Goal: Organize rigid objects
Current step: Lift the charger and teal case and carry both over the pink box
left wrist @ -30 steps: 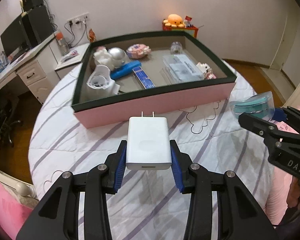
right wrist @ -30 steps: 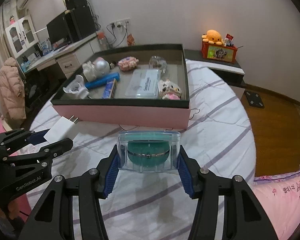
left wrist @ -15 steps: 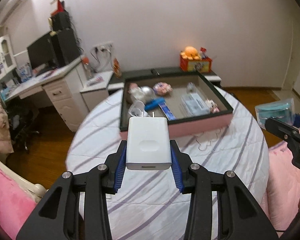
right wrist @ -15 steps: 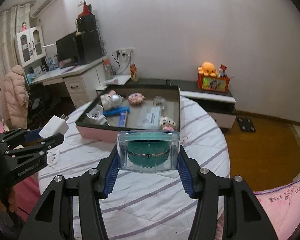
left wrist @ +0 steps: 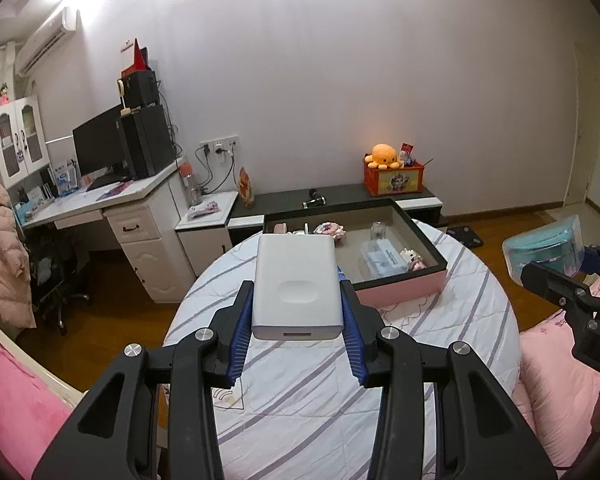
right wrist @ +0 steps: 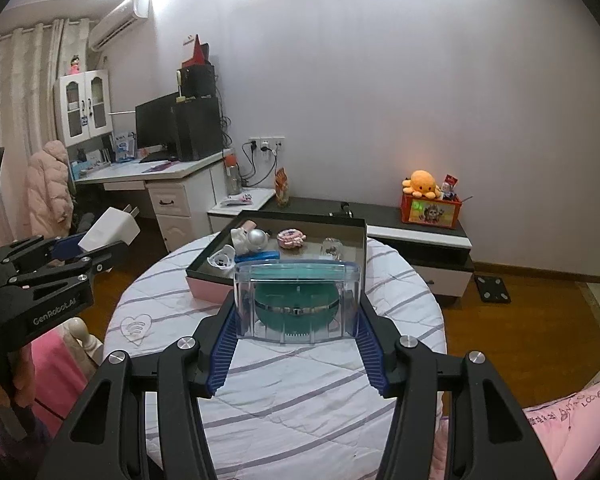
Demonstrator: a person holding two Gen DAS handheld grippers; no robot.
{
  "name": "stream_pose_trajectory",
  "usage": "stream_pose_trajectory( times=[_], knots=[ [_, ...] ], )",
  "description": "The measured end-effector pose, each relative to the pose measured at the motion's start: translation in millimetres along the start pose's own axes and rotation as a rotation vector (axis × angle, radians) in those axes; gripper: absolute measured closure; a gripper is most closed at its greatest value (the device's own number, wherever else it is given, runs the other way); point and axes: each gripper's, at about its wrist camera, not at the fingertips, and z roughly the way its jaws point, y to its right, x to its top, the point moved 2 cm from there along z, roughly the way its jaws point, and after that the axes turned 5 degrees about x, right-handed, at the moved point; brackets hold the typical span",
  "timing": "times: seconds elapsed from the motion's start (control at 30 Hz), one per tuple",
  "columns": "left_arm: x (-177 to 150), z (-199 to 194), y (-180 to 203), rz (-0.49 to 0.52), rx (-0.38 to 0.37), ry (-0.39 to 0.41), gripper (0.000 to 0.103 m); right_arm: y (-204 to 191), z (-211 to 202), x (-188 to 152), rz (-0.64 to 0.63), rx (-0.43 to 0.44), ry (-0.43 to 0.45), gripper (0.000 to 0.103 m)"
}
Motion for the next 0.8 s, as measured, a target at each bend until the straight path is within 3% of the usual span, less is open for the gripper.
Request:
stream_pose_trajectory(
  times=[0.43,0.63,0.8],
  knots=[
    [7,39,9,0.007,0.006,-0.069,0.062,14,26,2,0.028,0.027,-0.040,0.048],
    [30,94,18,0.028,-0.020,-0.131,0.062,23,66,20,0.025,0.033,-0.065,0.048],
    [46,148,29,0.063,-0.035,-0.183,0.062,34,125,40,0.029,0.048,-0.118,0.048]
  ],
)
